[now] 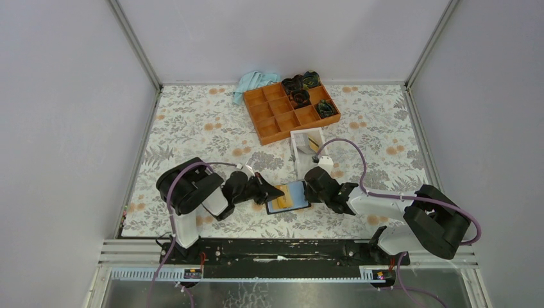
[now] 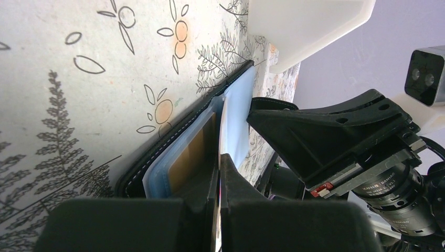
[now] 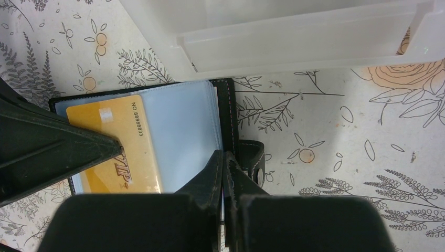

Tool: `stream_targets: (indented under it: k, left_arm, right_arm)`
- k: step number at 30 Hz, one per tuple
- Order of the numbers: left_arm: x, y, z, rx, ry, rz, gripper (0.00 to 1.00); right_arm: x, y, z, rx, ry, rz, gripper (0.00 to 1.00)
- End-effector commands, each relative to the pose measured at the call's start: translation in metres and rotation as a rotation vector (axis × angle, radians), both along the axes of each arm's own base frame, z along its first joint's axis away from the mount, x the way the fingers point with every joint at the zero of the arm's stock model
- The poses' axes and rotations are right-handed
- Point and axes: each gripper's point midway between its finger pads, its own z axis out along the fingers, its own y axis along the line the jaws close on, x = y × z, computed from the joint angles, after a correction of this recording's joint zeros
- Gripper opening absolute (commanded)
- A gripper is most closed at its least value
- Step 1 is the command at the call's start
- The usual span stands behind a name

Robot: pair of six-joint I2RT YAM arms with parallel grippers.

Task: Put the credit cards into the card holder
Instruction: Insert the credit card into the card holder.

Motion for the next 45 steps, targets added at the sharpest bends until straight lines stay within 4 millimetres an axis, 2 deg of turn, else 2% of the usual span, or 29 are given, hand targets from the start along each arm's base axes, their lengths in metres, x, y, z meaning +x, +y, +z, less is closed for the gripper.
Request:
stream_targets:
  k: [1,22,24,29,33,45]
  left_arm:
    - [-0.001,0.007,-0.018,0.062,0.018,0.032,0.0]
    - [-0.012,-0.019,-0.02,0.048,0.013,-0.069,0.0]
    - [-0.012,-0.018,-0.022,0.06,0.014,-0.069,0.05]
    - [-0.014,-0.012,-0.024,0.114,0.013,-0.07,0.28]
    - [-0.013,-0.008,-0.026,0.18,0.007,-0.078,0.39]
    - [-0.009,0.011,-0.035,0.408,0.011,-0.094,0.45]
  right_arm:
    - [-0.021,-0.014,-0.024,-0.069,0.094,0.034,0.0]
    - [-0.022,-0.013,-0.025,-0.067,0.098,0.035,0.0]
    - [-0.022,-0.014,-0.024,-0.069,0.096,0.032,0.0]
    - [-0.023,-0.014,-0.025,-0.068,0.098,0.033,0.0]
    - [-0.022,-0.013,-0.024,-0.064,0.094,0.034,0.0]
    - [-0.021,-0.014,-0.021,-0.062,0.085,0.032,0.0]
